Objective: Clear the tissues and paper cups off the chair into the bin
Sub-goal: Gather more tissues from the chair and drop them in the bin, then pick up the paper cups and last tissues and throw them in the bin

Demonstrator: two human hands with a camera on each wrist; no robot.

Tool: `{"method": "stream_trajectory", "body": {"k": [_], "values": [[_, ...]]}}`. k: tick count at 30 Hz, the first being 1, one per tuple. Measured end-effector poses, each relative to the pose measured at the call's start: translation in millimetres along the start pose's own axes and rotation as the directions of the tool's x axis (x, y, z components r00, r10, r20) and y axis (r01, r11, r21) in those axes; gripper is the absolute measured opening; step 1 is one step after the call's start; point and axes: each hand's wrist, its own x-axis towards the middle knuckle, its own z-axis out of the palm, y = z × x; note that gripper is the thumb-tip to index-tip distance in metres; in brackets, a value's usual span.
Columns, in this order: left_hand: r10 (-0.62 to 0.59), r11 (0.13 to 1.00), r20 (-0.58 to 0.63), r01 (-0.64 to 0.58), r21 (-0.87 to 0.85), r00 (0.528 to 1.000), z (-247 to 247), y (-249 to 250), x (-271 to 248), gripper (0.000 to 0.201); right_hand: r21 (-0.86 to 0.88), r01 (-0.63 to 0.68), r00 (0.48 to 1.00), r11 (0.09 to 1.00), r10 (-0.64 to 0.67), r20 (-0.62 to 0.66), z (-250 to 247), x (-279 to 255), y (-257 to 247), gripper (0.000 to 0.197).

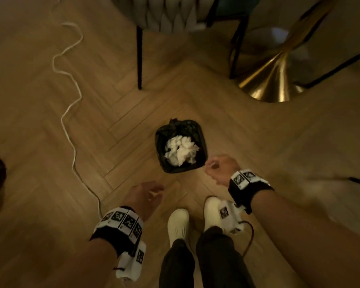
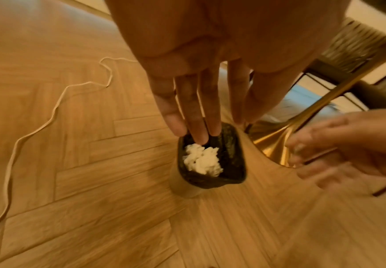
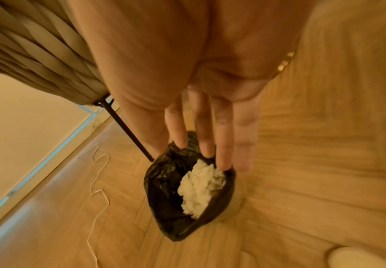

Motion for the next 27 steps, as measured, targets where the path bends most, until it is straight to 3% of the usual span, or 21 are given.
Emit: {"method": "stream_trajectory", "body": {"k": [4, 7, 10, 13, 17, 22, 27], "values": [[0.15, 0.984, 0.083, -0.157, 0.085, 0.985, -30.7, 91.4, -61.5, 0.019, -0.008, -0.098, 0.994, 0.995, 0.098, -0.042, -80.2, -140.7, 30.7, 0.017], [0.222, 0.96, 0.171, -0.247, 0.135, 0.96, -32.6, 160.3, -105.6, 0.016, 0.122, -0.178, 0.962, 0.976, 0.199, -0.186, -131.8, -244.3, 64.9, 0.013], [0.327, 0.885, 0.261, -0.391, 0.252, 0.908, -15.3, 227.8, -139.6, 0.012, 0.242, -0.238, 0.89, 0.941, 0.311, -0.334, -170.6, -335.6, 115.7, 0.013], [0.438, 0.782, 0.369, -0.55, 0.293, 0.82, 21.5, 300.2, -173.9, 0.009, 0.435, -0.277, 0.784, 0.856, 0.464, -0.412, -193.8, -413.5, 180.6, 0.011], [0.504, 0.649, 0.5, -0.691, 0.318, 0.704, 106.6, 397.2, -212.4, 0.023, 0.674, -0.206, 0.652, 0.71, 0.613, -0.446, -222.1, -490.3, 283.3, 0.02], [0.468, 0.514, 0.641, -0.778, 0.361, 0.608, 258.4, 510.2, -236.8, 0.014, 0.811, -0.124, 0.539, 0.572, 0.725, -0.43, -263.4, -530.6, 446.6, 0.018], [0.433, 0.466, 0.631, -0.759, 0.454, 0.644, 428.7, 598.8, -219.0, 0.009, 0.876, -0.156, 0.532, 0.456, 0.786, -0.314, -311.0, -523.2, 614.0, 0.017]]}}
